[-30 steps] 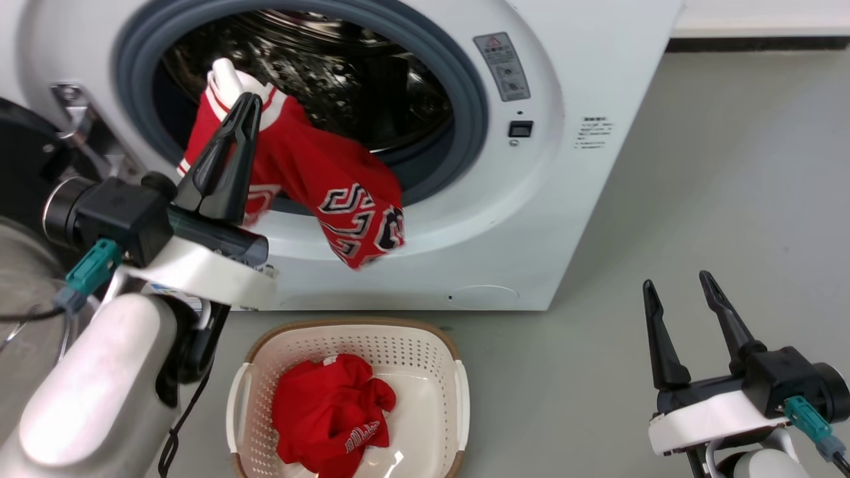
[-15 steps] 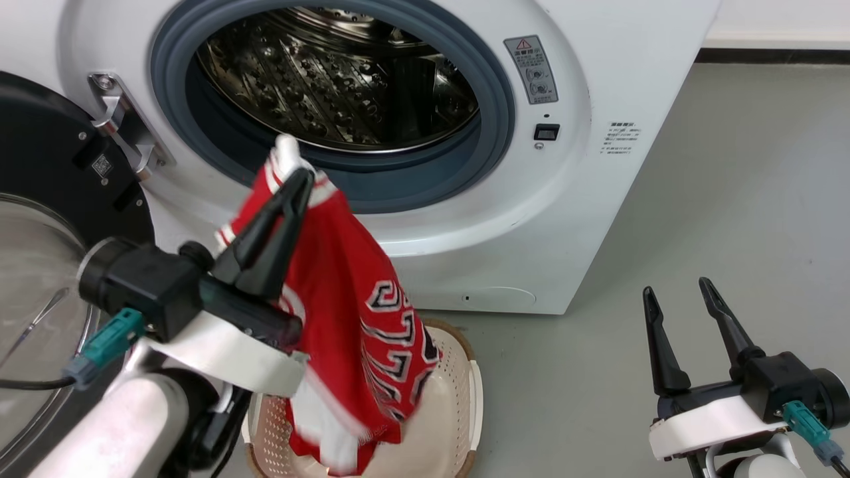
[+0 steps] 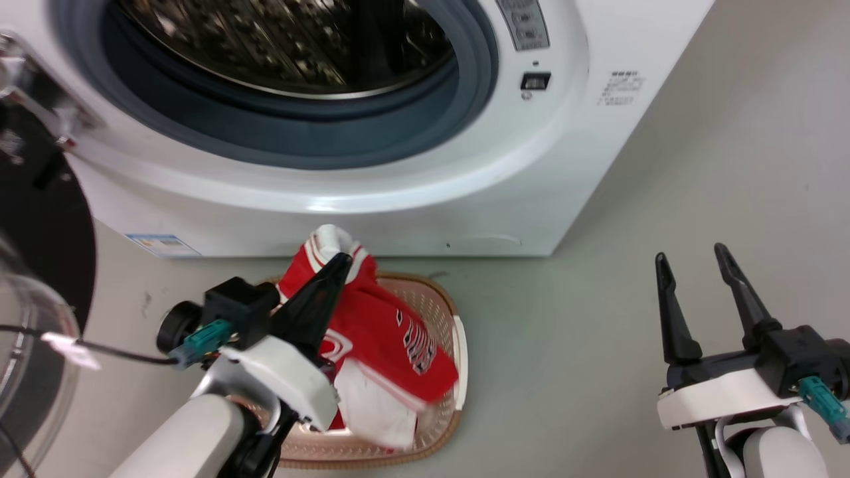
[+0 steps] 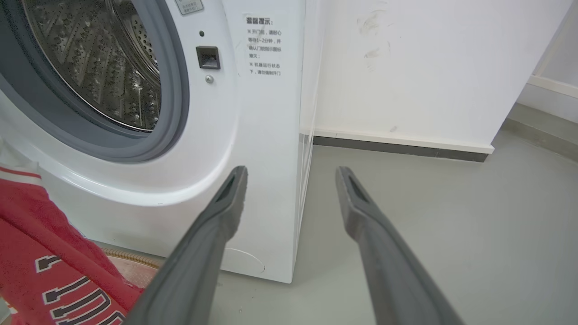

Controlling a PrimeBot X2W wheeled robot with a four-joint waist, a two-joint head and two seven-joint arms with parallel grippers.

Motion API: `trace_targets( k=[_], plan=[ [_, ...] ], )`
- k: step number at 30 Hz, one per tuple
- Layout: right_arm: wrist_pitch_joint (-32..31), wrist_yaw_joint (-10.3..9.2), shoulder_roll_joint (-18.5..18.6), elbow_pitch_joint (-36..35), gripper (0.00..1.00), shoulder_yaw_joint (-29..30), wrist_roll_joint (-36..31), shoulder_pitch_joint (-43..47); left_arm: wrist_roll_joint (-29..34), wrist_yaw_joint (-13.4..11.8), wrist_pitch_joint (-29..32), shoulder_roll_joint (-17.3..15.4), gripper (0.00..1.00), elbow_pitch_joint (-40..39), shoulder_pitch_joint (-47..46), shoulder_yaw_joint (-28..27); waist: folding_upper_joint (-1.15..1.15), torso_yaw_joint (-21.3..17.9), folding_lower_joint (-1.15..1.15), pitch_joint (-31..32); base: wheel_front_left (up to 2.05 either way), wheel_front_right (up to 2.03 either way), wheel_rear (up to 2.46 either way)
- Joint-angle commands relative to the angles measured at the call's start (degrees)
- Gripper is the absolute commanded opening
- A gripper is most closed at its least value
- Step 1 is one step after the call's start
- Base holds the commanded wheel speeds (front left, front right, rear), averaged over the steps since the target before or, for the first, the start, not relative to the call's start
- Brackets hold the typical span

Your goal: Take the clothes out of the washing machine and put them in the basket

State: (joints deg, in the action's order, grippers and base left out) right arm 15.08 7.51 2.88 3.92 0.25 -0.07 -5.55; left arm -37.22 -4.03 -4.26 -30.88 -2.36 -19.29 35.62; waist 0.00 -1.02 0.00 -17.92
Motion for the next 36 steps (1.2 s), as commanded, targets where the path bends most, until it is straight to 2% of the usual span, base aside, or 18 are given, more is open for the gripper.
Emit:
trace_targets(
  k=[1,15,16,17,26,36],
  plan=[
    [0.1,-0.04,0.0,-0.3,1.0,0.4,-0.1,-0.9,0.4,0.8,-0.4,0.9,0.0,2.2,-2.0,0.7,0.0,-1.8,0.0,-3.8,0.0,0.0,0.0],
    [0.1,-0.04,0.0,-2.2,1.0,0.2,1.7,-5.1,4.4,7.4,-4.7,7.9,0.0,33.7,-13.7,5.6,0.0,-8.0,0.0,-16.4,0.0,0.0,0.0],
    [0.1,-0.04,0.0,-2.2,1.0,0.2,1.7,-5.1,4.4,7.4,-4.7,7.9,0.0,33.7,-13.7,5.6,0.0,-8.0,0.0,-16.4,0.0,0.0,0.0],
    [0.1,-0.04,0.0,-2.6,1.0,0.4,2.1,-5.4,4.8,7.9,-5.6,8.8,0.0,38.2,-15.6,5.8,0.0,-8.6,0.0,-18.1,0.0,0.0,0.0],
    [0.1,-0.05,0.0,-3.6,1.0,0.2,3.2,-6.9,6.2,7.9,-8.9,11.3,0.0,56.8,-24.1,5.4,0.0,-10.8,0.0,-25.1,0.0,0.0,0.0],
    [0.1,-0.04,0.0,-4.5,1.0,-0.2,3.3,-7.8,6.7,8.7,-10.6,12.9,0.0,67.2,-29.8,5.4,0.0,-11.8,0.0,-29.6,0.0,0.0,0.0]
  ],
)
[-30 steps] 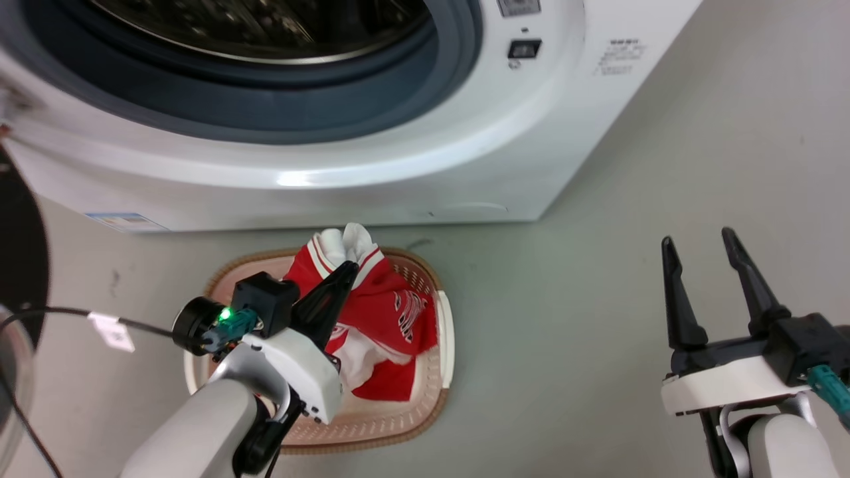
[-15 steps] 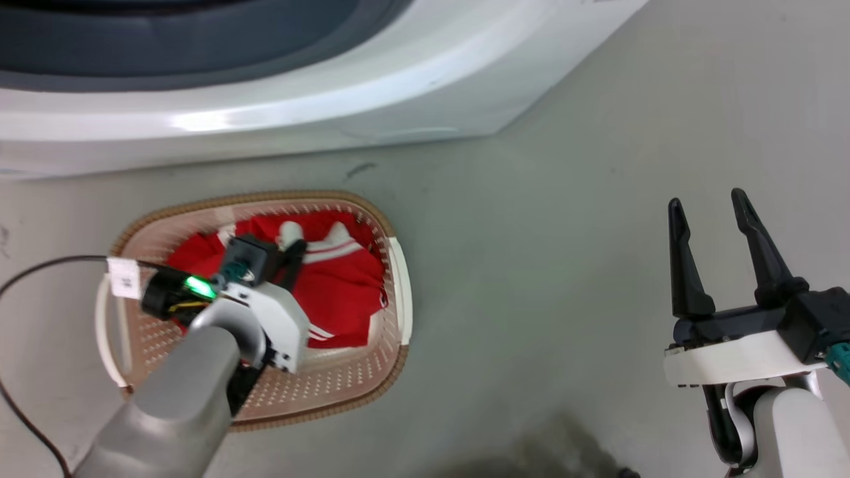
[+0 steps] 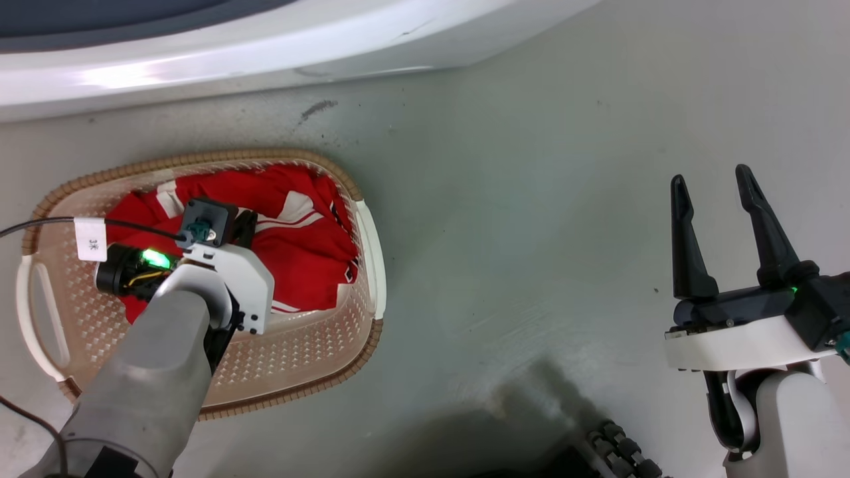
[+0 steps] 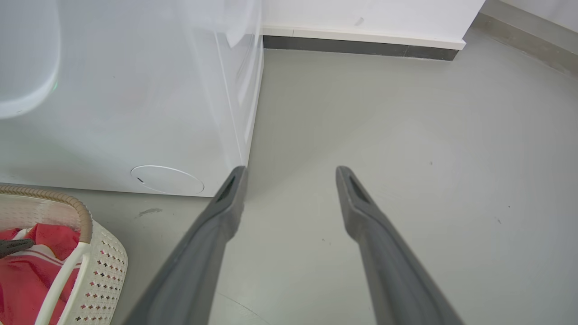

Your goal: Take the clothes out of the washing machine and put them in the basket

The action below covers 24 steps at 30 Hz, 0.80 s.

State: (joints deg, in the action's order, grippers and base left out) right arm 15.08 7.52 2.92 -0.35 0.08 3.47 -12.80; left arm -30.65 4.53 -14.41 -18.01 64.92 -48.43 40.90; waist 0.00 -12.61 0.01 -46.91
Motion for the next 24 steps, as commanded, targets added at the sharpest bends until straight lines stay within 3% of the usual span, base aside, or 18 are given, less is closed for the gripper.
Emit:
trace_targets(
  k=[1,5,6,7,14,19,24],
  plan=[
    [0.1,-0.06,-0.1,-0.3,1.0,0.0,-0.3,-0.7,0.2,0.2,-0.4,0.2,0.0,0.6,-1.2,0.1,0.0,-0.2,-0.01,-1.0,0.0,0.0,0.0],
    [0.1,-0.06,-0.1,-0.3,1.0,0.1,-0.4,-1.3,0.1,0.5,-0.7,1.3,0.0,2.7,-2.3,0.0,0.0,-0.1,-0.01,-1.6,0.0,0.0,0.0],
    [0.1,-0.06,-0.1,-0.2,1.0,0.2,-0.4,-1.4,0.1,0.4,-0.7,1.4,0.27,3.0,-2.6,-0.1,0.0,0.0,-0.01,-1.6,0.0,0.0,0.0],
    [0.1,-0.06,-0.1,-0.1,1.0,0.2,-0.5,-1.5,0.2,0.3,-0.8,1.6,1.0,3.4,-2.8,-0.1,0.0,0.1,-0.01,-1.4,0.0,0.0,0.0],
    [0.1,-0.06,0.0,0.6,1.0,0.4,-1.0,-1.7,1.0,-0.1,-0.9,1.6,1.0,0.1,-0.5,-1.7,0.0,1.0,-0.01,2.3,0.0,0.0,0.0],
    [0.1,-0.05,0.0,1.4,1.0,1.1,-1.7,-0.8,1.7,1.0,-0.8,1.6,1.0,-5.3,2.8,-3.9,0.0,2.8,-0.01,7.5,0.0,0.0,0.0],
    [0.1,-0.06,0.0,2.3,1.0,1.7,-3.2,0.7,2.1,1.0,-0.8,1.2,1.0,-14.2,7.3,-9.8,0.0,5.6,-0.01,14.1,0.0,0.0,0.0]
  ],
)
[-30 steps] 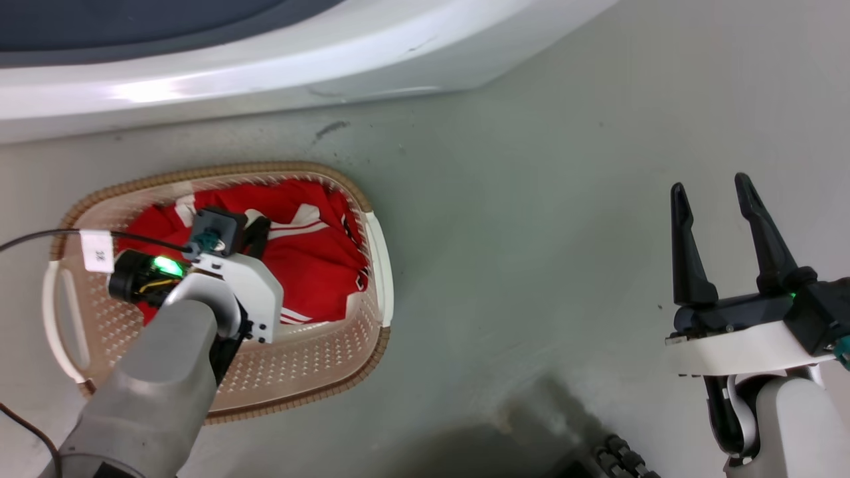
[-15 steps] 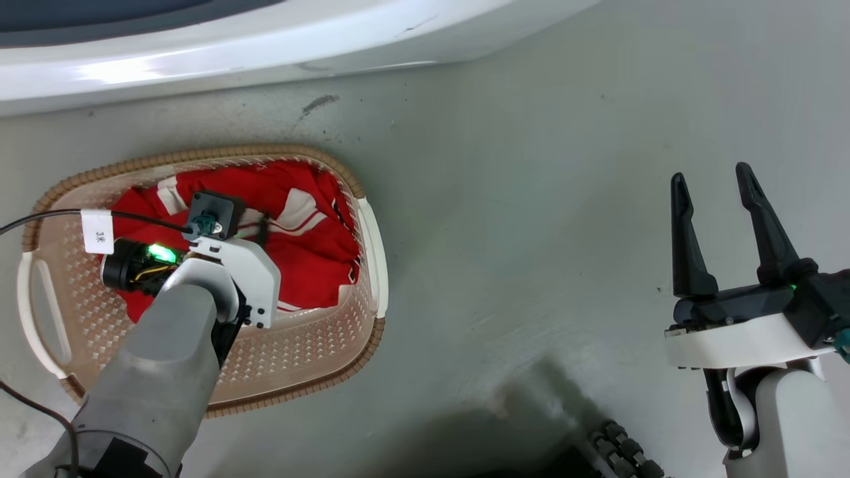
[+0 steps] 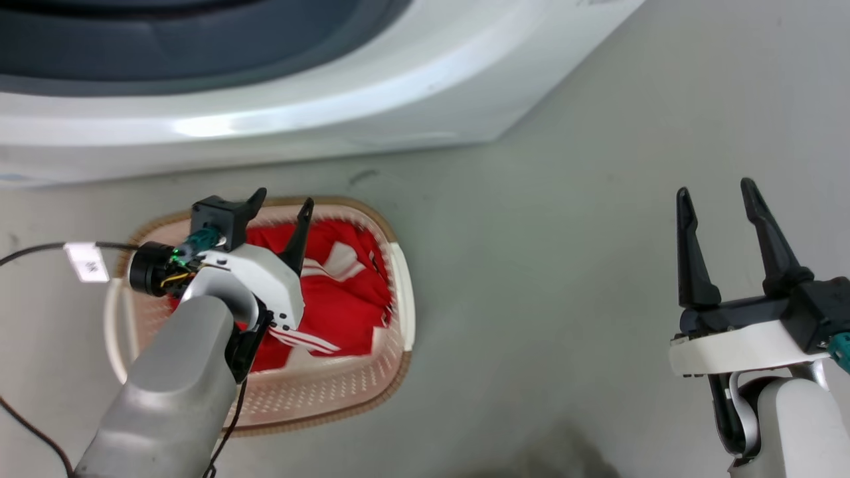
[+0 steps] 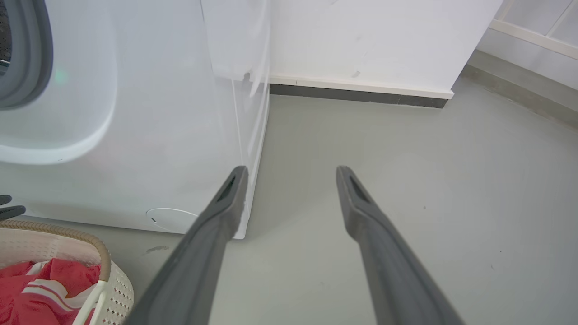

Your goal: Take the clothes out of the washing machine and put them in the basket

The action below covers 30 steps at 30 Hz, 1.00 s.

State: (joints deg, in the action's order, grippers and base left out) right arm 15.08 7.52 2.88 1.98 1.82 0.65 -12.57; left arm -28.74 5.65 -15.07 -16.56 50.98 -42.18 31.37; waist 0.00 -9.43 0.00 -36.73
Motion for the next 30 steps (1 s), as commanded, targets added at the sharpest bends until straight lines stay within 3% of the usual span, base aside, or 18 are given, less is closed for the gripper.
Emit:
trace_targets(
  k=[1,10,18,30],
  plan=[
    [0.1,-0.05,0.0,0.1,1.0,0.1,-0.6,0.7,0.6,-0.2,-0.1,-0.3,1.0,-2.4,2.1,-1.7,0.0,2.9,0.0,5.2,0.0,0.0,0.0],
    [0.1,-0.06,0.0,0.8,1.0,1.7,-3.5,2.8,8.2,-0.6,-0.1,-0.1,1.0,-20.6,12.2,-12.0,0.0,7.8,0.0,15.3,0.0,0.0,0.0],
    [0.1,-0.06,0.0,1.5,1.0,2.7,-4.3,6.6,13.8,-2.1,-0.1,2.4,1.0,-35.5,24.8,-23.1,0.0,10.1,0.0,24.8,0.0,0.0,0.0],
    [0.1,-0.05,0.0,0.6,1.0,3.0,-1.5,13.2,21.4,-4.4,-0.1,9.7,1.0,-49.4,41.2,-27.7,0.0,10.6,0.0,32.3,0.0,0.0,0.0]
  ],
)
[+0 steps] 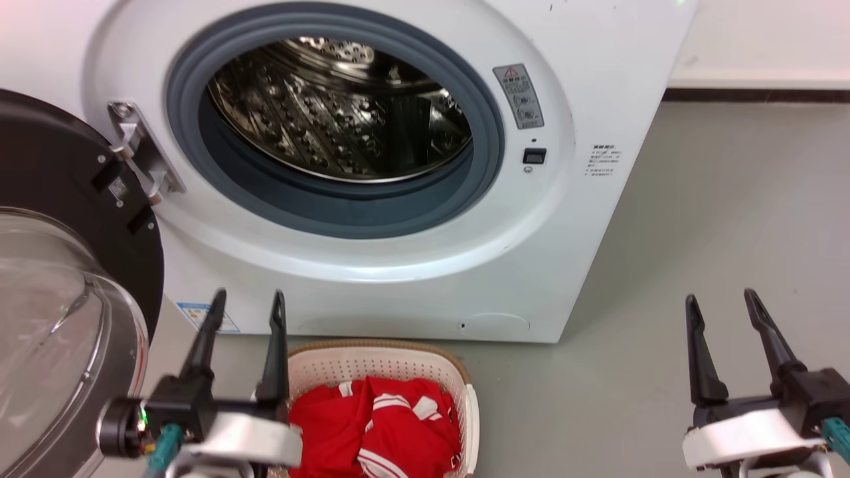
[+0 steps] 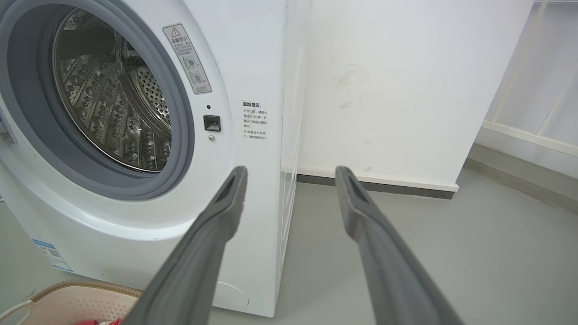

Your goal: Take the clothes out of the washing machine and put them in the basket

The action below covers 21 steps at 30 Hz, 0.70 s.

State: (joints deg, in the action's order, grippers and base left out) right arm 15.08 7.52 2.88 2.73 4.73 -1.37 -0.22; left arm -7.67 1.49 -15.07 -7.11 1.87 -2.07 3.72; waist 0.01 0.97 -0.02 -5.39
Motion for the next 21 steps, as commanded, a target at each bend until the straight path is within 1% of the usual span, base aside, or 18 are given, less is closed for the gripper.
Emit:
trace_targets(
  k=[1,9,13,21],
  plan=[
    [0.1,-0.05,0.0,-0.2,1.0,0.2,0.7,1.3,0.5,-0.3,-0.1,0.6,1.0,-0.6,2.1,-0.3,-0.01,0.2,0.02,1.3,0.0,0.0,0.0],
    [0.1,-0.05,0.0,0.0,1.0,0.3,2.4,4.2,2.9,0.7,-0.1,1.8,1.0,-0.5,6.8,-2.1,-0.01,-0.2,0.02,3.8,0.0,0.0,0.0],
    [0.1,-0.05,0.0,0.1,1.0,0.1,2.6,4.5,3.1,-0.3,-0.1,2.6,1.0,-0.2,7.7,-3.3,-0.01,-0.5,0.02,4.5,0.0,0.0,0.0],
    [0.1,-0.05,0.0,-0.1,1.0,-0.2,2.4,4.3,4.6,0.2,-0.1,3.1,1.0,0.0,7.8,-3.9,-0.01,-0.9,0.02,4.5,0.0,0.0,0.0]
  ],
)
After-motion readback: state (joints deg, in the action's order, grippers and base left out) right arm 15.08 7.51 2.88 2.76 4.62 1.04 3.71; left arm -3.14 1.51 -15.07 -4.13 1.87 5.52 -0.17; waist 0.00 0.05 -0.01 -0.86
